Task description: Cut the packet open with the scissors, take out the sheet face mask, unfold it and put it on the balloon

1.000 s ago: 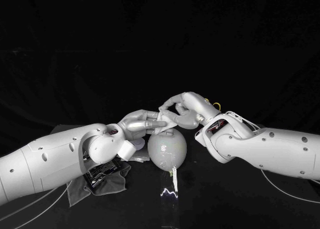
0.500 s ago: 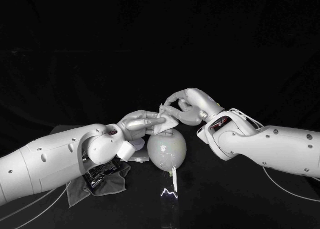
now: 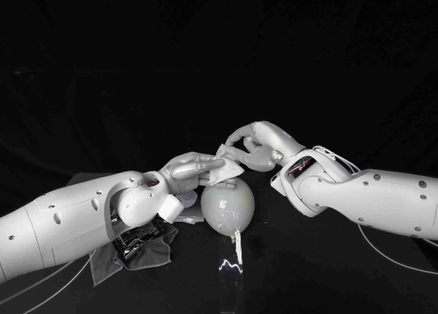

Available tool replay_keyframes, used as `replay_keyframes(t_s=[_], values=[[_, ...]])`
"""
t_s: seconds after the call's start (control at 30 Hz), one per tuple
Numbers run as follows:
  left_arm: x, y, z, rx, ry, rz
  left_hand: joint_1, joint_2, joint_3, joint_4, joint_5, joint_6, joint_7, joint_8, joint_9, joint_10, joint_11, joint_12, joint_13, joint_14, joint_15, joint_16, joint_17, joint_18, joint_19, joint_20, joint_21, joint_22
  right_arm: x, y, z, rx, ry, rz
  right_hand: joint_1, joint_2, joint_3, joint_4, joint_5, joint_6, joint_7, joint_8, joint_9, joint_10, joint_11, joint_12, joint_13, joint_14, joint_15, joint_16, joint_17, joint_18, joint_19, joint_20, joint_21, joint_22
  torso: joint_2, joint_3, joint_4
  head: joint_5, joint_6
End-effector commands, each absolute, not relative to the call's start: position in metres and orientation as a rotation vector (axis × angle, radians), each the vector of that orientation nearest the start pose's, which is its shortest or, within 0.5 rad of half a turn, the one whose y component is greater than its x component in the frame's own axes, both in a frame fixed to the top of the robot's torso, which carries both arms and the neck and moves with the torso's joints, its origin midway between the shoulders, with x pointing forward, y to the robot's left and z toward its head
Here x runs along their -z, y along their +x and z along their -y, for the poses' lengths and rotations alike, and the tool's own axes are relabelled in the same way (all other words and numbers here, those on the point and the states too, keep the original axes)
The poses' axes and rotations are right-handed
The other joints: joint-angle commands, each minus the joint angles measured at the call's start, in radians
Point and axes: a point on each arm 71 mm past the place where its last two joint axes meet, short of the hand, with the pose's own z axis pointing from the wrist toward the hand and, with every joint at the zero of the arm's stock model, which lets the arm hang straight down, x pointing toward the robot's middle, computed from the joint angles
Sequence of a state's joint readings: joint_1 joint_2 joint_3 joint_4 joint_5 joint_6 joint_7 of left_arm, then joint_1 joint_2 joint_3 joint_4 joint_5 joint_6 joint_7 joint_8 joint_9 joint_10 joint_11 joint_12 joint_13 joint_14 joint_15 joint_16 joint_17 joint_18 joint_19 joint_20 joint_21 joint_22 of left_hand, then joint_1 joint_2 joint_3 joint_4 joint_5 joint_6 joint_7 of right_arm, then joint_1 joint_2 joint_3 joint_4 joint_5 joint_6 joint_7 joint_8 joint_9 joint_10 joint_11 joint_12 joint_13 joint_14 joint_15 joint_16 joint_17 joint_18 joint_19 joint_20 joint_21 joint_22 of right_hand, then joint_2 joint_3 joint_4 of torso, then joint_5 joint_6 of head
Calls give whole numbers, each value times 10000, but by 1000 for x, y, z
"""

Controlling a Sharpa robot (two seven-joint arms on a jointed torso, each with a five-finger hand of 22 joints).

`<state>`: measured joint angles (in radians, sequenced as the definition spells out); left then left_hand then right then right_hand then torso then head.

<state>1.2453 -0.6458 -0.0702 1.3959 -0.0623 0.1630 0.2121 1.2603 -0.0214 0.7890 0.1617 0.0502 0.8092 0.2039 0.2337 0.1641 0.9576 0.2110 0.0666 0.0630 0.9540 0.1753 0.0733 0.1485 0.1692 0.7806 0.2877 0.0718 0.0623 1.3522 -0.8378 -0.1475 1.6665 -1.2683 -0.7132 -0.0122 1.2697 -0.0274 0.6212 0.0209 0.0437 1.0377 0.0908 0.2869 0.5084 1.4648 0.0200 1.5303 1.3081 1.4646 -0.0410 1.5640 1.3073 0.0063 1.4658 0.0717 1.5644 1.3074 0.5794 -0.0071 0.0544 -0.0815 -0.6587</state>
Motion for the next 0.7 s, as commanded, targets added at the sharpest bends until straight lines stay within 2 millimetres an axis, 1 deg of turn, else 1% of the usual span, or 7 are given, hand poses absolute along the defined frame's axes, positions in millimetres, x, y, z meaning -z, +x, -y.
replay_keyframes(t_s=[0.03, 0.37, 0.47, 0.5, 0.6, 0.67, 0.7], values=[[177, 490, -115, 19700, -8366, -19025, -128, 33, -1, 109, -18, -31, 562, -70, -5, -75, 5, -51, -4, -76, 6, -46, -13, 98, -86, 24, -44, -14, 118, 468, 167, -8768, -112, -12999, -22, 24, 44, 6, 48, 87, -3, 34, 66, 867, -61, 13, 2394, 1062, -61, 68, 2635, -63, 1050, -72, 63, 2634, 3, 4, -10, 30, -28], [176, 488, -119, 20014, -8163, -19183, -291, 89, 78, 274, -19, -250, 538, -191, -39, -289, 20, -62, -9, -204, 35, -74, -51, 59, -386, 34, -105, -39, 118, 476, 175, -8686, 824, -13052, -28, 31, 62, 14, 48, 92, -7, 46, 74, 890, -64, 59, 2421, 1062, -63, 68, 2635, -63, 1050, -75, 63, 2634, 11, 13, -14, 45, -44], [176, 487, -120, 20066, -8131, -19235, -483, 113, 101, 520, -21, -706, 619, -374, -130, -482, 80, -68, -11, -309, 81, -78, -80, 14, -658, 40, -141, -56, 118, 478, 175, -8758, 1028, -13131, -29, 33, 67, 16, 48, 93, -8, 49, 76, 890, -64, 58, 2420, 1062, -63, 68, 2635, -63, 1050, -76, 63, 2634, 9, 8, -8, 36, -63], [176, 487, -120, 20076, -8126, -19246, -490, 112, 101, 528, -21, -726, 624, -383, -134, -491, 83, -68, -12, -313, 83, -78, -81, 13, -667, 40, -142, -56, 118, 478, 175, -8771, 1045, -13153, -29, 33, 67, 16, 48, 93, -8, 49, 76, 890, -64, 58, 2420, 1062, -63, 68, 2635, -63, 1050, -76, 63, 2634, 9, 6, -8, 36, -63], [176, 487, -120, 20128, -8102, -19283, -767, 119, 48, 908, -24, -1043, 740, -520, -204, -680, 177, -65, -10, -391, 143, -75, -102, -29, -853, 43, -153, -63, 118, 479, 174, -8854, 1053, -13326, -29, 33, 67, 16, 48, 93, -8, 49, 76, 890, -64, 58, 2420, 1062, -63, 68, 2635, -63, 1050, -76, 63, 2634, 2, 1, -4, 34, -68], [176, 487, -120, 20156, -8101, -19288, -1272, 173, -102, 1325, -28, -1056, 771, -547, -211, -730, 199, -45, 2, -450, 165, -64, -119, -62, -966, 42, -147, -62, 118, 479, 173, -8894, 1027, -13436, -31, 35, 74, 17, 48, 92, -8, 53, 79, 887, -65, 53, 2417, 1062, -64, 68, 2635, -63, 1050, -77, 63, 2634, -3, -1, -7, 44, -64], [176, 486, -120, 20167, -8101, -19290, -1522, 226, -169, 1327, -22, -1045, 775, -553, -210, -734, 205, -41, 4, -461, 169, -56, -122, -68, -988, 41, -140, -60, 118, 479, 173, -8907, 1016, -13475, -31, 35, 74, 17, 48, 92, -8, 53, 79, 887, -65, 53, 2417, 1062, -64, 68, 2635, -63, 1050, -77, 63, 2634, -4, -1, -5, 47, -61]])
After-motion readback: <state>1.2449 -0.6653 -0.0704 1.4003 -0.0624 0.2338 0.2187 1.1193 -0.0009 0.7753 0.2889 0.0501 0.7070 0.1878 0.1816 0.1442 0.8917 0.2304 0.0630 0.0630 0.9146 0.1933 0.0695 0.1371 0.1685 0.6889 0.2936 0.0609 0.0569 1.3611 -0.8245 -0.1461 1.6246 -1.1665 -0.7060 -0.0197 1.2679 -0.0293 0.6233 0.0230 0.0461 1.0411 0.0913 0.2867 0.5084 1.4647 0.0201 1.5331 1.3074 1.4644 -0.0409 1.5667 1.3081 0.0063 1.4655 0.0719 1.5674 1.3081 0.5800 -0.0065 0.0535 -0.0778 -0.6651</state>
